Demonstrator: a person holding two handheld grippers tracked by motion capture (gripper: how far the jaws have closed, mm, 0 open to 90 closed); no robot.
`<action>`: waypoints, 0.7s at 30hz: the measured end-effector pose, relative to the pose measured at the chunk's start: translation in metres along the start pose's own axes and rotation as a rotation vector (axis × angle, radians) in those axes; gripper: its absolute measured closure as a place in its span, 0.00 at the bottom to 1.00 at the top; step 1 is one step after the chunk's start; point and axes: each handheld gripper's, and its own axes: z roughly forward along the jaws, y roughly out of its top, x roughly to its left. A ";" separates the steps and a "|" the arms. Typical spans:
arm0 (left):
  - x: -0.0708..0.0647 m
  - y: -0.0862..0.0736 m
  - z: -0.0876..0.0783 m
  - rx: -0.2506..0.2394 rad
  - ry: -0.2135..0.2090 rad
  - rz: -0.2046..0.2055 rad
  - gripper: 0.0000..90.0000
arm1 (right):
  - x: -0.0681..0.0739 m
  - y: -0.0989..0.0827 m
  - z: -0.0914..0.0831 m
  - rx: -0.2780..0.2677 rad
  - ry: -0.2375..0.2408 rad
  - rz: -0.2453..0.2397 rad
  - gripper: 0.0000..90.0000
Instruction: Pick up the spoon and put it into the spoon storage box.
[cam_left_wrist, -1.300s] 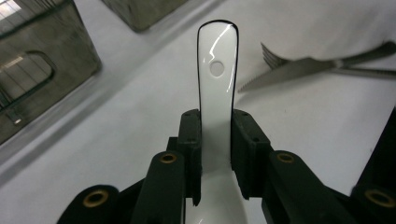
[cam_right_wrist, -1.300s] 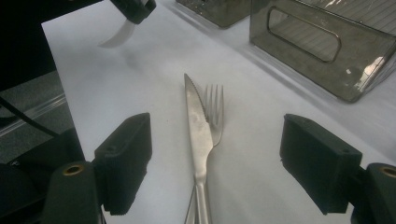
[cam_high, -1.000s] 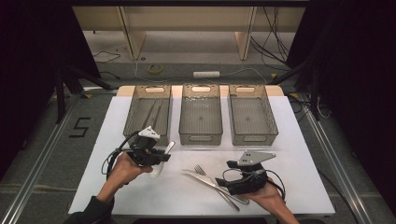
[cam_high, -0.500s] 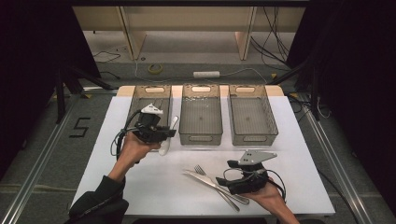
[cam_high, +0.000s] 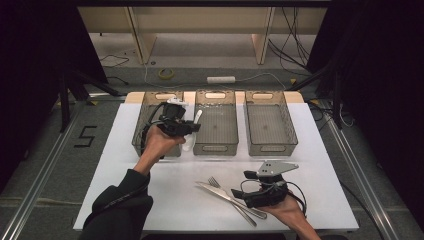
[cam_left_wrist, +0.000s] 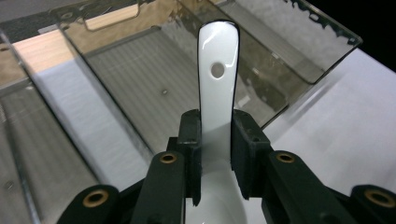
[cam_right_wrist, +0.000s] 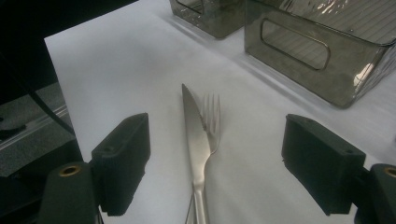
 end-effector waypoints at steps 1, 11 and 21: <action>-0.001 0.002 0.002 0.001 0.001 0.003 0.82 | 0.000 0.000 0.000 -0.001 0.001 -0.002 0.27; -0.008 0.018 0.023 -0.006 0.005 0.014 0.83 | 0.000 0.000 -0.001 -0.006 0.003 0.002 0.27; 0.001 0.028 0.039 -0.026 0.026 -0.022 0.82 | -0.001 0.000 0.000 -0.003 0.005 -0.002 0.27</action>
